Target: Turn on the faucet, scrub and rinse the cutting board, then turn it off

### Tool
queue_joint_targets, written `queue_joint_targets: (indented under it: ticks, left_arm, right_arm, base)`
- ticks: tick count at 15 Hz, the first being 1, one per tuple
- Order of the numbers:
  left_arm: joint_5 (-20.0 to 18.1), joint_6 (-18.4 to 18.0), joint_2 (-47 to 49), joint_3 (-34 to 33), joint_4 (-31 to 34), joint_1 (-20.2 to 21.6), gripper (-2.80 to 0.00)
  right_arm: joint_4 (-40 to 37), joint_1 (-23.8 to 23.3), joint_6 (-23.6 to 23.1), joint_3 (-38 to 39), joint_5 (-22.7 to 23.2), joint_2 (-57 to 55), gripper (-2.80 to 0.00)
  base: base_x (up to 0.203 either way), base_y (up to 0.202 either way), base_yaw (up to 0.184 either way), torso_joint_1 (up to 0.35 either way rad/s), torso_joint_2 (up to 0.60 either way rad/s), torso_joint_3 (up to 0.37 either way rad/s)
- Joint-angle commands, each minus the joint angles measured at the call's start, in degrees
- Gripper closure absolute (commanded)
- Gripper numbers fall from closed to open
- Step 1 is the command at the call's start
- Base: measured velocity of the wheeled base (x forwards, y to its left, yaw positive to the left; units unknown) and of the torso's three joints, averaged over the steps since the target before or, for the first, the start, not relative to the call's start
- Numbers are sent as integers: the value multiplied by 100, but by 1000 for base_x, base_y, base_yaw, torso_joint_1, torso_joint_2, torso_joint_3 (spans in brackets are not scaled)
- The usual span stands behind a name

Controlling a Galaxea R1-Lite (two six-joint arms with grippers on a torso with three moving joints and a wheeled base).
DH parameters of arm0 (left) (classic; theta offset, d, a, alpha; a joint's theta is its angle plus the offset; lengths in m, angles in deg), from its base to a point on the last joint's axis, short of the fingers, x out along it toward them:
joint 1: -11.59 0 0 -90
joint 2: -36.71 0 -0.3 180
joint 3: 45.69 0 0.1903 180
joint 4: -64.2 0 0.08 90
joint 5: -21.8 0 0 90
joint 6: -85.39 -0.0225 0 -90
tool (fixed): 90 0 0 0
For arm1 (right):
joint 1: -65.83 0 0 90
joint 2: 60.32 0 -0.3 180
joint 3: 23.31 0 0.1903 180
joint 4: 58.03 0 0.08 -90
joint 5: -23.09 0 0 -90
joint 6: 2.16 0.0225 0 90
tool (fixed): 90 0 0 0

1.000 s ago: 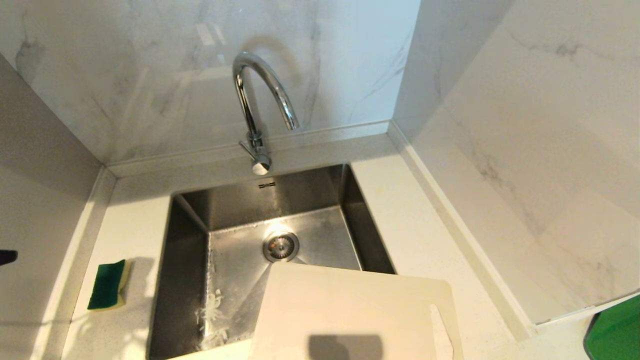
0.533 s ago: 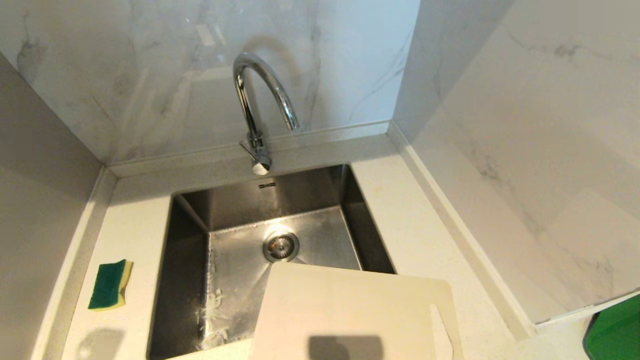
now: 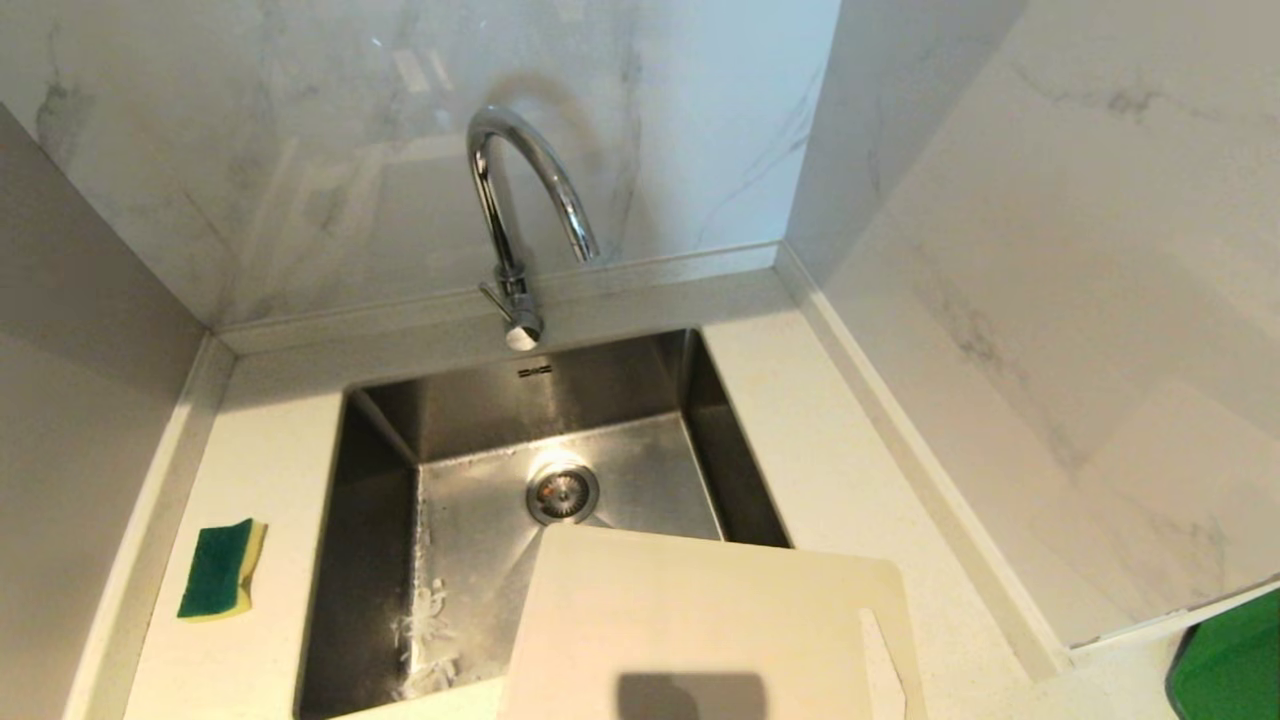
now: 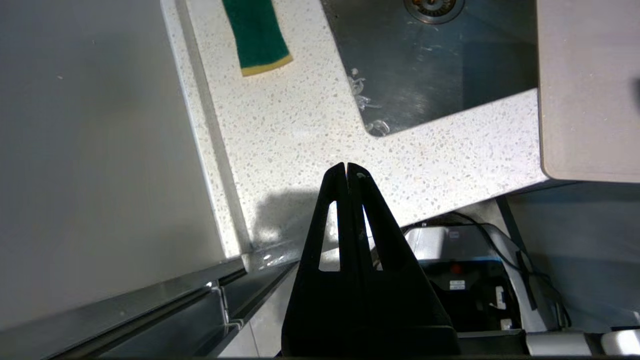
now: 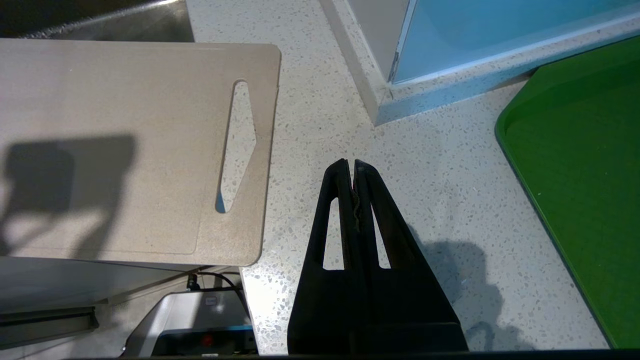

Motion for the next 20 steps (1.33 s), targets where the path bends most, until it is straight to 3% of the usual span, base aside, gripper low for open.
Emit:
queue_joint_targets:
  ticks: [1, 4, 6, 10, 12, 20]
  left_arm:
    - [10, -5, -426, -501, -318, -28, 0]
    - [164, 1, -750, -1517, -1350, -28, 0]
    - [167, 13, -1002, -1748, -1673, -28, 0]
    - [113, 51, -1293, -1759, -1727, -28, 0]
    - [163, 372, -1293, -1785, -1809, -28, 0]
    - [174, 374, -1293, -1802, -1858, -28, 0]
  right_arm:
    - [-9, 0, 3, -1, 0, 0, 0]
    - [-9, 0, 3, -1, 0, 0, 0]
    - [-9, 0, 3, -1, 0, 0, 0]
    - [-9, 0, 3, -1, 0, 0, 0]
    - [-9, 0, 3, -1, 0, 0, 0]
    - [-9, 0, 3, -1, 0, 0, 0]
  base:
    - [0, 0, 0, 0, 0, 0]
    - [0, 0, 0, 0, 0, 0]
    - [0, 0, 0, 0, 0, 0]
    - [0, 0, 0, 0, 0, 0]
    - [0, 0, 0, 0, 0, 0]
    - [0, 0, 0, 0, 0, 0]
